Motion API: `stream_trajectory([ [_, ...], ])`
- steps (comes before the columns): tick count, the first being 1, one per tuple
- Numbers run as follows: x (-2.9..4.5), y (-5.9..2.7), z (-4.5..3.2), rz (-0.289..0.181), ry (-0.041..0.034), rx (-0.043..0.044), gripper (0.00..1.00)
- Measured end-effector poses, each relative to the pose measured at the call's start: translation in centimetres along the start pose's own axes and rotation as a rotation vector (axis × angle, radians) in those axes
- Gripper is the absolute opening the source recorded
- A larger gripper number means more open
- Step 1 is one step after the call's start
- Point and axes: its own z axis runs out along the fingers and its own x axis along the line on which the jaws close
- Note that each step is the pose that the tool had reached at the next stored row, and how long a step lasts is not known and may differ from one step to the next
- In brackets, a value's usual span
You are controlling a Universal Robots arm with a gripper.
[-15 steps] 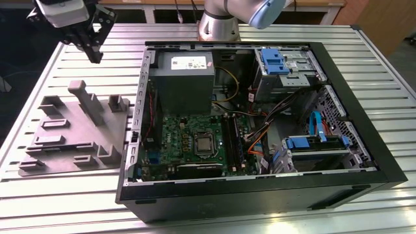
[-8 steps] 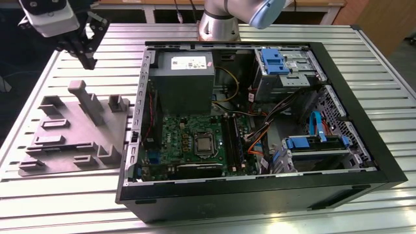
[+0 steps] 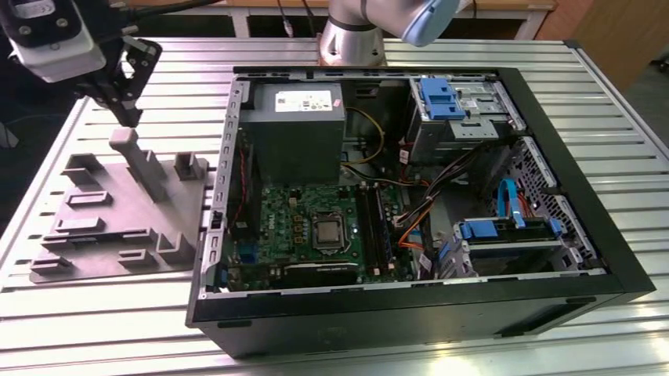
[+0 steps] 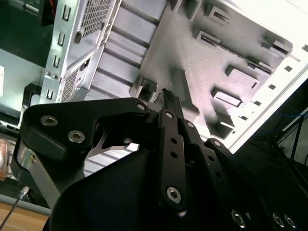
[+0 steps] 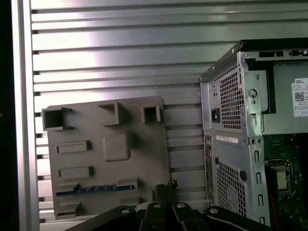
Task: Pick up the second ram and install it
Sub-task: 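Reach for the second ram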
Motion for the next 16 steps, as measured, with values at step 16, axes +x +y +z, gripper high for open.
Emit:
stream_trajectory([
  [16, 2.01, -2.71, 0.54, 0.000, 0.0000, 0.0001, 0.10],
])
